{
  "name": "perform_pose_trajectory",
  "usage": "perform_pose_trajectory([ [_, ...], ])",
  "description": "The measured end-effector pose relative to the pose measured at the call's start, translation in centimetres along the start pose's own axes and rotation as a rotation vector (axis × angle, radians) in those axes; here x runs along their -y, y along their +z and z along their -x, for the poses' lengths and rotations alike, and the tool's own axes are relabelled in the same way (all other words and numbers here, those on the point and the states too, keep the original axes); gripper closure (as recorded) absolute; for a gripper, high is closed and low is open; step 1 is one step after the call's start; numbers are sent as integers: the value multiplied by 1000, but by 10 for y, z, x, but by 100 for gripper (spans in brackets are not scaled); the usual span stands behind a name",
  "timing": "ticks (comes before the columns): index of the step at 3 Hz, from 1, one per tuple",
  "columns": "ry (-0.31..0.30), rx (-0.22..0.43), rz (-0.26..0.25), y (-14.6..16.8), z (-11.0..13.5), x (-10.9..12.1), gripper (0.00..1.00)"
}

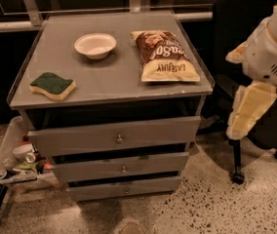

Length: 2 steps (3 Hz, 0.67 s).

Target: Open middle drawer

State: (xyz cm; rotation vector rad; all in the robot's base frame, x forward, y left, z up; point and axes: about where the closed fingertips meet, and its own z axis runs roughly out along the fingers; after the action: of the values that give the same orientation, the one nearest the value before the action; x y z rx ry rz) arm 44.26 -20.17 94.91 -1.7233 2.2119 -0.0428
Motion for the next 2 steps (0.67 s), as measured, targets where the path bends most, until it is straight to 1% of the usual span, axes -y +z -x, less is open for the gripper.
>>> perform_pose_trajectory([
  [1, 25, 34, 77, 44, 3, -26, 0],
  [2, 25, 34, 77, 44, 3, -26, 0],
])
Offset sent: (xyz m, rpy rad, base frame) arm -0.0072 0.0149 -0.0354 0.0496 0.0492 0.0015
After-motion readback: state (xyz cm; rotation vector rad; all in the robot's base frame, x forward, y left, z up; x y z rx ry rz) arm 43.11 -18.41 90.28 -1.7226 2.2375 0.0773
